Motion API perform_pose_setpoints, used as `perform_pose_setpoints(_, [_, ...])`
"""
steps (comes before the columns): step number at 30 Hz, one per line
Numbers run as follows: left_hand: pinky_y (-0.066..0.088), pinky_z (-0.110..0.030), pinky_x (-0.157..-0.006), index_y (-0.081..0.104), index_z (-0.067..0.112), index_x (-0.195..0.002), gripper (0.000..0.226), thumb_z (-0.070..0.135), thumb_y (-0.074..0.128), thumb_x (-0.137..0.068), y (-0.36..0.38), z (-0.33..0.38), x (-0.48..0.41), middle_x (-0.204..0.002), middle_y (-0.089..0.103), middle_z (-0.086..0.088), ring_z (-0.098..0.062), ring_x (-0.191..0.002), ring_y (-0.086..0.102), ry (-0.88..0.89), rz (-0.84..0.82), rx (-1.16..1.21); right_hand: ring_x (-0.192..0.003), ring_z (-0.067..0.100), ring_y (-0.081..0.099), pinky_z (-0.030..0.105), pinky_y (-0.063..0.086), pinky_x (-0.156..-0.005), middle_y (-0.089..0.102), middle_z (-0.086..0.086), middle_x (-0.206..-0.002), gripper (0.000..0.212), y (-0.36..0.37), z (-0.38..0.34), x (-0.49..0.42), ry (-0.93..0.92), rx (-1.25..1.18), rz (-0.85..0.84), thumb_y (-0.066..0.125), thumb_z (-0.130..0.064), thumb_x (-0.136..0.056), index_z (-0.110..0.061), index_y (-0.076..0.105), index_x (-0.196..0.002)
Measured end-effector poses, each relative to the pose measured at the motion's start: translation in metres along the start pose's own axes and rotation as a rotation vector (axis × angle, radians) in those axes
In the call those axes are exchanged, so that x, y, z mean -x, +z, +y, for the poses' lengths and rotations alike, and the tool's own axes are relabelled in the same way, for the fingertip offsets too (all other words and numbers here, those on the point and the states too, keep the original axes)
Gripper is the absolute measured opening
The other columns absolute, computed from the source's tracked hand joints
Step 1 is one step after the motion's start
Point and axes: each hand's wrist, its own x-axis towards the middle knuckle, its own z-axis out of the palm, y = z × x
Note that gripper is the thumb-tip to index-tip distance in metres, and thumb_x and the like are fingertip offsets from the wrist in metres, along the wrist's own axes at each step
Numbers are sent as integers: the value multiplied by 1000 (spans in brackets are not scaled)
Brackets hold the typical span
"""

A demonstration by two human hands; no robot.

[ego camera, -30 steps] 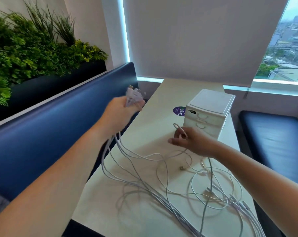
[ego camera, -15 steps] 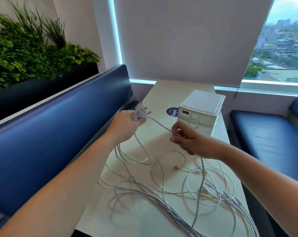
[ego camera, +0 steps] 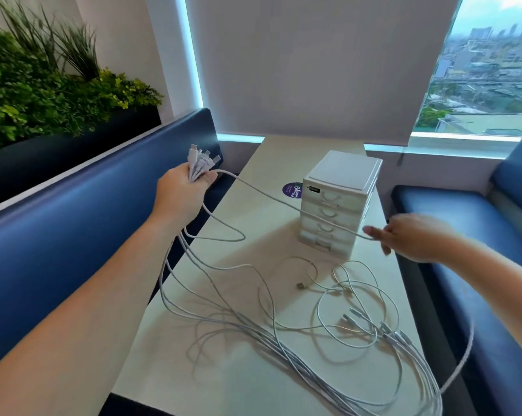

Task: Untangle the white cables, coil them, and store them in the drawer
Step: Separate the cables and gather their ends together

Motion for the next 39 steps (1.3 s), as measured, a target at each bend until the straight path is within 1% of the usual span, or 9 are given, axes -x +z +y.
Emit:
perform_pose_setpoints(5, [35,-28,-59,61,4,-83,34,36,62,-94,2,2,1,-71,51,-3,-15,-64,41,5,-58,-20,-107,26,40,39,29,-90,48,-1,-99,38,-33,7,-5,-14,268,459,43,-59,-91,-35,73,-93])
perform_pose_setpoints(12, [36,-26,-64,66,3,-92,33,35,64,-93,2,1,0,-79,56,-6,-19,-76,47,-23,-22,123,-89,26,41,33,21,-79,36,-1,-84,33,-53,-10,-9,-190,-152,869,60,-52,-83,-21,68,-82])
perform_pose_setpoints(15, [35,-28,-61,66,2,-89,37,40,67,-90,1,-1,1,-71,52,-4,-15,-65,43,-41,-34,164,-85,21,41,34,27,-79,42,-3,-81,37,-41,-11,-15,-237,-196,715,51,-58,-82,-24,63,-77])
perform_pose_setpoints(19, [39,-23,-68,71,16,-82,23,39,70,-88,-3,0,4,-75,60,3,-11,-70,50,-37,-90,168,-69,18,53,32,40,-65,52,-7,-67,53,-9,-1,-17,-235,-190,133,36,-71,-78,-23,53,-64])
perform_pose_setpoints(25, [43,-22,-83,74,12,-93,23,34,71,-86,-6,3,5,-66,62,17,-4,-70,53,-8,-258,210,-77,12,55,18,41,-69,65,0,-87,30,48,-6,-4,-195,-284,-341,46,-44,-97,-23,63,-84])
perform_pose_setpoints(32, [38,-12,-57,71,14,-79,20,33,72,-86,8,18,14,-58,54,13,1,-53,46,34,-385,157,-124,6,43,27,36,-106,44,-11,-138,62,23,-74,1,-411,-987,-71,59,-35,-89,-29,30,-144])
perform_pose_setpoints(34, [41,-15,-62,73,7,-87,26,33,73,-85,15,23,16,-69,60,6,-6,-64,49,69,-422,143,-118,3,49,22,38,-101,51,-9,-130,60,4,-101,1,-528,-1096,-10,56,-41,-85,-30,33,-139])
perform_pose_setpoints(37, [35,-12,-51,71,7,-79,22,28,73,-85,19,29,21,-57,53,13,-6,-57,41,121,-463,109,-67,7,50,21,45,-67,50,0,-76,7,-17,-129,2,-596,-1319,35,49,-25,-96,-24,55,-100])
perform_pose_setpoints(39, [32,-11,-48,70,13,-74,19,29,73,-85,14,29,21,-48,50,17,-3,-50,36,140,-428,91,-59,13,38,26,37,-58,41,3,-65,21,-18,-125,-1,-582,-1176,145,45,-19,-100,-24,56,-82])
